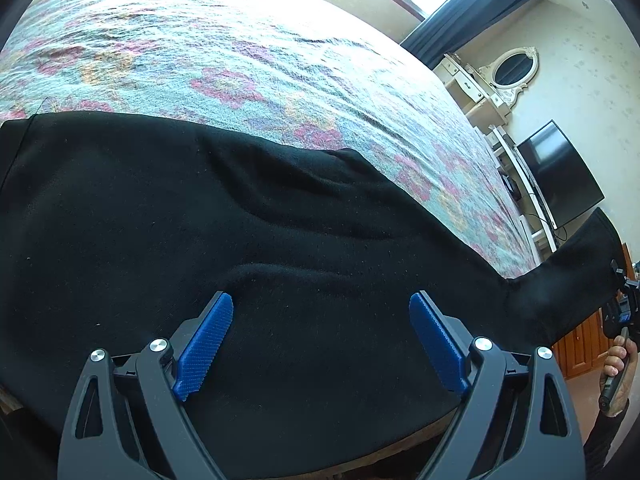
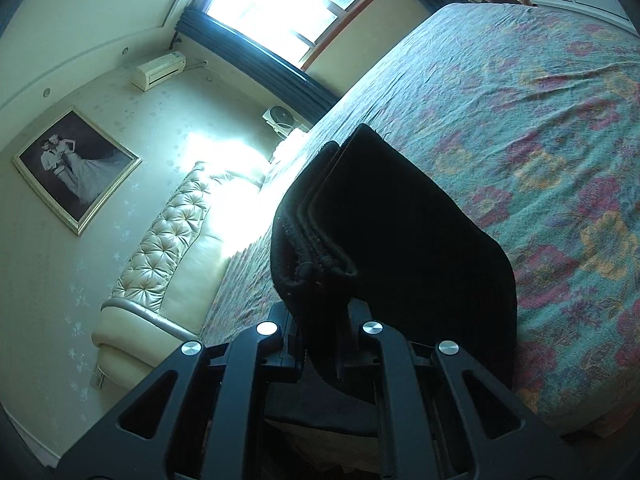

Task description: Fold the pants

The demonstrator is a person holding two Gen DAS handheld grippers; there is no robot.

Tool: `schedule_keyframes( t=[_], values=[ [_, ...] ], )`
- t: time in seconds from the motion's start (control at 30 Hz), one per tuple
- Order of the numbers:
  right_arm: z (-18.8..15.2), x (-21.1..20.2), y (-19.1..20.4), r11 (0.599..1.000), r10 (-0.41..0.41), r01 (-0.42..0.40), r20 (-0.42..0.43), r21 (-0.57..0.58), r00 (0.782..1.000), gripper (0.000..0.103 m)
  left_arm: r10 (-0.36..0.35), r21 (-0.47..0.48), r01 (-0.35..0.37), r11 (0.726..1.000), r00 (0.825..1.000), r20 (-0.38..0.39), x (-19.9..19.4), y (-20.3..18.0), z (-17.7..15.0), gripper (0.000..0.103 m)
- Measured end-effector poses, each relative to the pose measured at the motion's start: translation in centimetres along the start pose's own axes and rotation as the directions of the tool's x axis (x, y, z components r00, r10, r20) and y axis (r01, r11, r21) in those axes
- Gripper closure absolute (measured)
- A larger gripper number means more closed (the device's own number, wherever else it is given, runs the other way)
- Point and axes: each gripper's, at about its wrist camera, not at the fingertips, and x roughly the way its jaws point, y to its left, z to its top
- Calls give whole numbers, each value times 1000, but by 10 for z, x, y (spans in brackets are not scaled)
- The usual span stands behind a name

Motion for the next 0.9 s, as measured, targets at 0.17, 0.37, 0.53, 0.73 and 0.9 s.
schedule_keyframes(
  t=[0.17, 0.37, 0.53, 0.73, 0.9],
  values=[
    [-17, 42, 20, 999, -9, 5, -89, -49, 996, 93, -10, -21, 10, 1000, 1000, -2, -2, 4, 0, 14],
    [-45, 99, 27, 994, -71, 53, -188, -100, 980, 93, 0, -44, 1, 999, 1000, 22, -11, 9, 1, 14],
    [-77, 144, 24, 982, -142, 103, -259, -159, 955, 93, 8, -73, -5, 997, 999, 42, -17, 16, 3, 14],
    [-118, 180, 21, 931, -293, 202, -292, -303, 910, 93, 14, -69, -11, 998, 999, 42, -18, 15, 0, 14],
    [-141, 191, 33, 863, -387, 243, -271, -443, 881, 92, 10, -76, -7, 997, 999, 43, -19, 16, -2, 14]
  ],
)
